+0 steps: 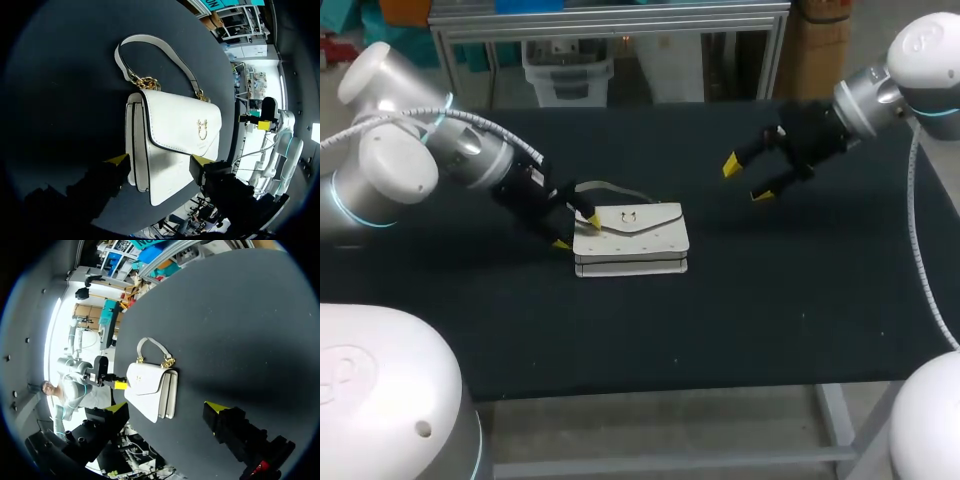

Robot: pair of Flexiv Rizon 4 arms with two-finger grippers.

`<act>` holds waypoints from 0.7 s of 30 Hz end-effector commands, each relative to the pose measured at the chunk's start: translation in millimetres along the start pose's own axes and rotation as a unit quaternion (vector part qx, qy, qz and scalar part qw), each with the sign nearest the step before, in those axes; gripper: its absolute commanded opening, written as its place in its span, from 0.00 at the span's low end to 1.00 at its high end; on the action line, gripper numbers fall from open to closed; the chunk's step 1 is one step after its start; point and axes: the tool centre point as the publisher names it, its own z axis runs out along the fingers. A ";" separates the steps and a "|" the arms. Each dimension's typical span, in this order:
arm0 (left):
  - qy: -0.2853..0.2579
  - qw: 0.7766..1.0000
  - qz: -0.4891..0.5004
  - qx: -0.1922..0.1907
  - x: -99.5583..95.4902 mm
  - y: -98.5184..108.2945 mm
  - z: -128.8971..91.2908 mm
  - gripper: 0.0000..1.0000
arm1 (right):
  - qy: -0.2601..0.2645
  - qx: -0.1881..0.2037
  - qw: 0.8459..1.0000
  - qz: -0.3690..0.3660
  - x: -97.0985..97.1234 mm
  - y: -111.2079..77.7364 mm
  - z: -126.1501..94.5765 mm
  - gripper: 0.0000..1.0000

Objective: Pick up the bag, open it, inspect its contents, close it, and place it on the opposite side

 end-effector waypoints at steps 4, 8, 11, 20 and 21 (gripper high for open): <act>-0.005 1.000 0.003 0.025 -3.7 8.3 -19.7 1.00 | 0.004 0.008 1.000 -0.008 14.1 -17.7 5.7 1.00; -0.009 0.999 0.001 0.040 -8.7 0.9 -34.1 1.00 | -0.001 0.018 1.000 -0.013 22.2 -32.1 11.5 1.00; -0.009 0.999 0.001 0.044 -15.9 -12.9 -48.2 1.00 | 0.000 0.022 1.000 -0.016 26.9 -42.2 21.0 1.00; -0.029 0.998 -0.024 0.058 -39.8 -55.1 -77.3 1.00 | 0.022 0.031 0.999 0.008 27.4 -49.5 65.2 1.00; -0.029 0.998 -0.024 0.058 -41.7 -57.9 -80.2 1.00 | 0.025 0.032 0.999 0.013 27.1 -49.1 69.6 1.00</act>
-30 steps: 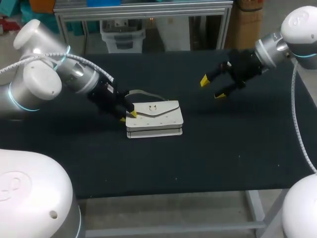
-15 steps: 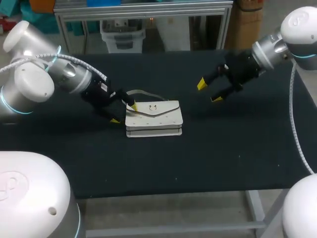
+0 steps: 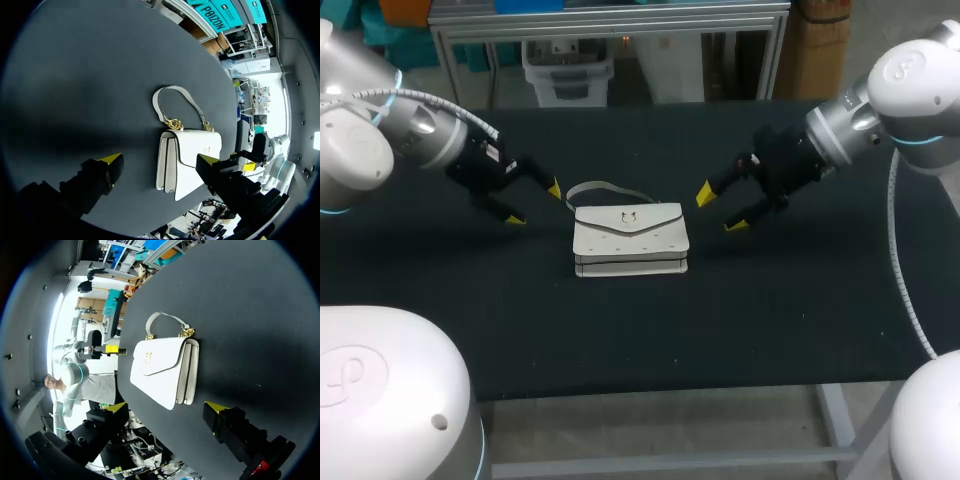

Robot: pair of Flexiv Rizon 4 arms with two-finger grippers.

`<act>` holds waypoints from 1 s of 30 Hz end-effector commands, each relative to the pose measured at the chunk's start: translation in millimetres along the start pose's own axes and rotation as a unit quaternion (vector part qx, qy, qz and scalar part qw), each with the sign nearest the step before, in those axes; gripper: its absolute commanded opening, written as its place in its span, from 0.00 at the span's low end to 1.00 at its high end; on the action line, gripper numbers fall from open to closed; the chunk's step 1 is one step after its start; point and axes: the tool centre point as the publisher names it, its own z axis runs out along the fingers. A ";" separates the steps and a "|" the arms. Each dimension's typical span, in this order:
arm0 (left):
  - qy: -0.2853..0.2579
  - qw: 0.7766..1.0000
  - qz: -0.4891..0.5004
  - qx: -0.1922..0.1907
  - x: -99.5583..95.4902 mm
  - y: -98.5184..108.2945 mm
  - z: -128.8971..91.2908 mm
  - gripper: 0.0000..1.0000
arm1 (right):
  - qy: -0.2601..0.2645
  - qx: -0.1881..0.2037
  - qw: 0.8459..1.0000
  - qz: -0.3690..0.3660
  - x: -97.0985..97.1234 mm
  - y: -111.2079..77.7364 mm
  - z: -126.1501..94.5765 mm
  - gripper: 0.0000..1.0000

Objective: Pick up the bag, open it, inspect its contents, close it, and place it on the opposite side

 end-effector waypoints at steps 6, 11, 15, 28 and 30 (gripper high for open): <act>-0.001 1.000 -0.017 -0.004 -12.2 -31.8 -14.9 1.00 | 0.004 0.006 1.000 0.026 -2.7 13.2 39.3 0.99; -0.003 1.000 -0.017 0.001 -17.1 -35.6 -20.0 1.00 | -0.001 0.007 1.000 0.030 -0.1 21.6 48.4 0.82; -0.005 1.000 -0.015 0.004 -21.0 -36.3 -24.1 1.00 | -0.005 0.002 0.999 0.036 -1.9 30.3 54.2 0.69; -0.003 1.000 -0.022 0.009 -36.1 -40.0 -32.5 1.00 | -0.009 0.004 0.998 0.057 -9.3 44.2 75.6 0.49; -0.002 1.000 -0.023 0.009 -38.0 -40.3 -32.6 1.00 | -0.008 0.005 0.998 0.057 -8.7 45.4 77.6 0.43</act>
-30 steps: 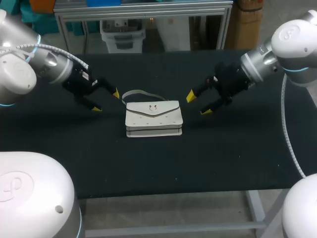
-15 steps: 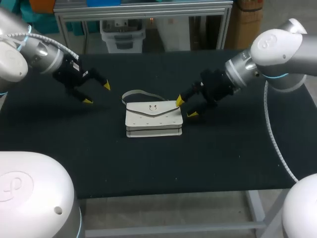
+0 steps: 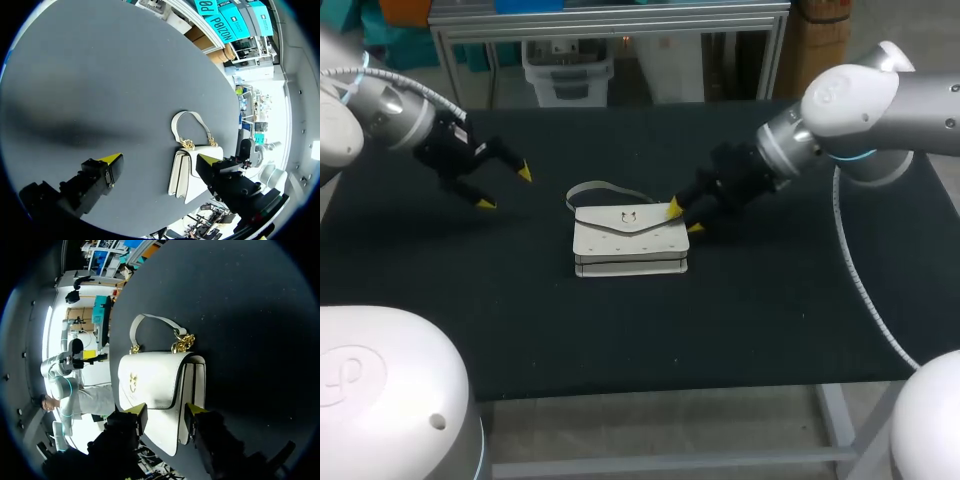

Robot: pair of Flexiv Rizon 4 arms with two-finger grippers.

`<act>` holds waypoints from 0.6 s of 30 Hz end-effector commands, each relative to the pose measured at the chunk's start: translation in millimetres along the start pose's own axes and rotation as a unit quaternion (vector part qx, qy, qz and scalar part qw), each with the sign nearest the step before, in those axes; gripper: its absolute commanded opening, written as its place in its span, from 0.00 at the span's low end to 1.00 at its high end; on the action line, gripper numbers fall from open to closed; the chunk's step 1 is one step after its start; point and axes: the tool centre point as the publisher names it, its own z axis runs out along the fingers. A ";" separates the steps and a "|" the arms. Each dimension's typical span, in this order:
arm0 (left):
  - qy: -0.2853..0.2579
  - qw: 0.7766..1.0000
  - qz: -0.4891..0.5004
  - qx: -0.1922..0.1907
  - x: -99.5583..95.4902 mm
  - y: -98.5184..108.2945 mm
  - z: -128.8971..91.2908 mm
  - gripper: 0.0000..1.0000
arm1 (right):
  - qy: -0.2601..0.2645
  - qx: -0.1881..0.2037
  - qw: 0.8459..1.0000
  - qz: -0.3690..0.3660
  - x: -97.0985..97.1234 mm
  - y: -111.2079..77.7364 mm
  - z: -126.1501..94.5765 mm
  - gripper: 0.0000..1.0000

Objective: Pick up the bag, open it, inspect its contents, close it, and place it on the opposite side

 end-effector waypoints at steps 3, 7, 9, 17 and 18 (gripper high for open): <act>0.004 1.000 -0.002 -0.002 -7.0 -2.0 -0.8 1.00 | 0.005 0.006 1.000 -0.002 1.6 6.7 7.4 0.00; 0.002 1.000 -0.003 -0.004 -8.4 -4.0 -1.3 1.00 | 0.009 0.010 1.000 -0.006 1.5 8.9 7.9 0.00; 0.002 1.000 -0.002 -0.006 -8.9 -5.3 -1.5 1.00 | 0.012 0.012 1.000 -0.006 -0.4 10.1 6.7 0.00; 0.000 1.000 0.001 -0.011 -6.9 -10.5 0.3 1.00 | 0.023 0.000 1.000 -0.009 -15.7 19.3 -11.4 0.00; 0.000 1.000 0.002 -0.011 -6.6 -10.9 0.4 1.00 | 0.023 -0.002 1.000 -0.011 -18.6 21.5 -15.2 0.00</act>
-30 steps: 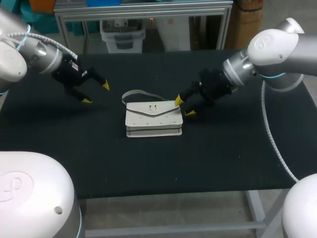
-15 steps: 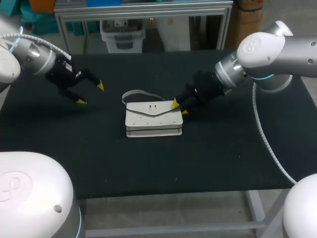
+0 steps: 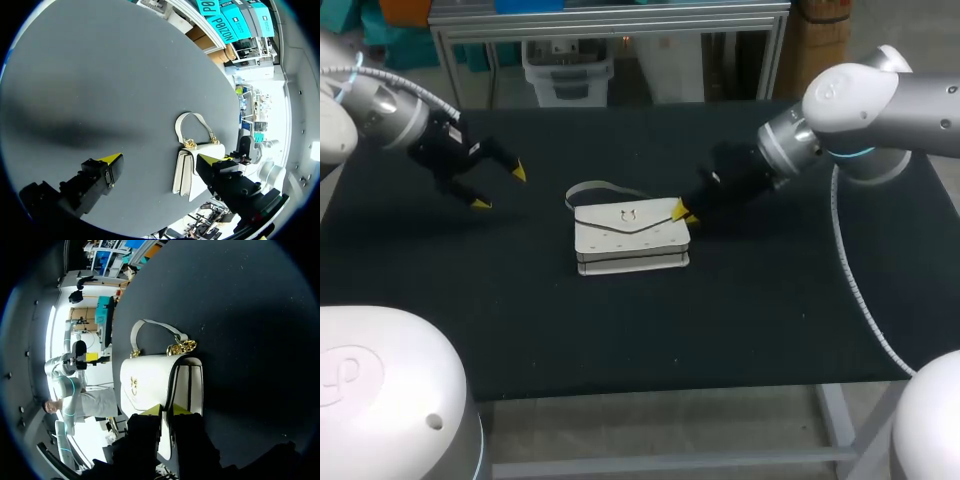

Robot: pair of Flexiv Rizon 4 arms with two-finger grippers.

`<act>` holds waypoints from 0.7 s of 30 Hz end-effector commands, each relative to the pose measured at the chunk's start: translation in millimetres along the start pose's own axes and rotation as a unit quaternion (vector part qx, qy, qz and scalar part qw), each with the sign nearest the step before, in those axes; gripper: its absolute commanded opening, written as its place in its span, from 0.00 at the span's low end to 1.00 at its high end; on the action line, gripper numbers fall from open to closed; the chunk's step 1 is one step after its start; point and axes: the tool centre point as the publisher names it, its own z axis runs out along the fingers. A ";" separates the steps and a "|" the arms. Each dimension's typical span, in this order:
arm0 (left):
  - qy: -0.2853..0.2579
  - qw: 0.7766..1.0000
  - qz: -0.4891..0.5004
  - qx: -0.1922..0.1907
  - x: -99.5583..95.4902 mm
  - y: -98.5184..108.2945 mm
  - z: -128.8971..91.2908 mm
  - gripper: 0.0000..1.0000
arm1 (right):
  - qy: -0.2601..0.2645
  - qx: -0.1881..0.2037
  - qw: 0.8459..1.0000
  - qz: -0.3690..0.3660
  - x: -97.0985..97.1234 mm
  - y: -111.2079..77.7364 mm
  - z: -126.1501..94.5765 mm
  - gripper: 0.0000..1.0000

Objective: Pick up the bag, open it, inspect its contents, close it, and place it on the opposite side

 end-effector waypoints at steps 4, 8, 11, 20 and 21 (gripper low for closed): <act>-0.009 1.000 0.013 -0.006 3.8 -7.1 1.8 1.00 | -0.008 -0.027 1.000 -0.012 -26.7 20.5 -46.0 0.00; -0.021 0.999 0.029 -0.007 6.8 -8.9 2.6 1.00 | -0.011 -0.037 0.999 -0.024 -40.6 39.2 -81.5 0.00; -0.024 0.999 0.034 -0.007 8.5 -11.4 2.9 1.00 | -0.015 -0.050 0.998 -0.024 -51.3 51.8 -102.7 0.00; -0.040 0.997 0.054 -0.024 10.6 -21.3 5.6 1.00 | 0.015 -0.023 0.999 -0.047 -90.5 85.6 -147.0 0.00; -0.043 0.997 0.057 -0.030 10.0 -23.0 5.4 1.00 | 0.022 -0.025 0.998 -0.050 -95.6 89.7 -152.0 0.00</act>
